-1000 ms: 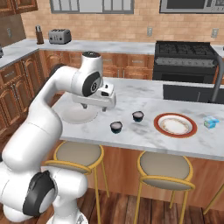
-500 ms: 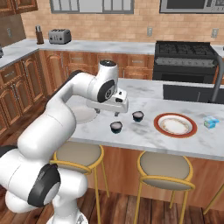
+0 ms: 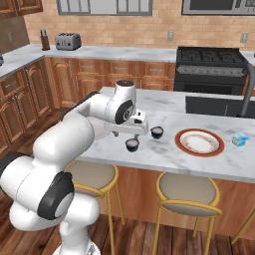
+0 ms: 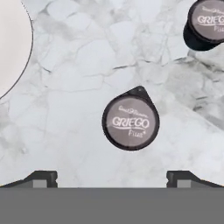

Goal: Place two yogurt containers on each plate.

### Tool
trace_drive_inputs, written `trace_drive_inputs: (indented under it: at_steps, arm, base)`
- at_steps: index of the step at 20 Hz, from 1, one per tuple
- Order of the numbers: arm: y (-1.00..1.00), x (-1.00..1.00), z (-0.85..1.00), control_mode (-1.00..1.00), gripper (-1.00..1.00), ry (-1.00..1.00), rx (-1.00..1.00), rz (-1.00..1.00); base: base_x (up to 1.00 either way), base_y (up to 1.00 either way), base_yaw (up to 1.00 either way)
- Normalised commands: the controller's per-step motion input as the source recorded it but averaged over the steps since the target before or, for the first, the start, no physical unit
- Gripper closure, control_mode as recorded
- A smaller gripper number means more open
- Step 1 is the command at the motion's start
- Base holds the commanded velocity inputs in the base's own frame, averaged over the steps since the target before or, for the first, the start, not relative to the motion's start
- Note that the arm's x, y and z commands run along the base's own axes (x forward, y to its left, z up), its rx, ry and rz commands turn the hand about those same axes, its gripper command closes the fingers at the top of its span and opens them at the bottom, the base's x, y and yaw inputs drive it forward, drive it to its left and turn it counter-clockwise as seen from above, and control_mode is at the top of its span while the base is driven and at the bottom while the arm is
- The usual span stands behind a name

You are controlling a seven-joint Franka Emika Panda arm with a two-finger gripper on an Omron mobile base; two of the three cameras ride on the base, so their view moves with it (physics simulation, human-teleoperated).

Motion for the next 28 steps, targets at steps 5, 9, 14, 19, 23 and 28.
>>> trace_drive_inputs:
  at_steps: [5,9,14,19,23,28]
  arm:
    - [0.0,0.32,-0.32,-1.0,-1.0,0.0,0.0,0.0]
    - [0.0,0.35,-0.08,-1.0,-1.0,0.0,0.01,0.0]
    - [-0.24,0.23,0.0,-1.0,-1.0,0.01,0.0,0.0]
    - [-0.15,-0.11,-0.1,-1.0,-1.0,0.0,0.0,-0.01]
    - [-0.05,-0.31,-0.14,-1.0,-1.0,0.0,0.0,0.0]
    - [0.0,-0.03,-0.15,-1.0,-1.0,0.0,0.0,0.0]
  base:
    - [0.0,0.0,0.0]
    - [0.0,0.0,0.0]
    - [0.0,0.0,0.0]
    - [0.0,0.0,0.0]
    - [0.0,0.0,0.0]
    - [0.0,0.0,0.0]
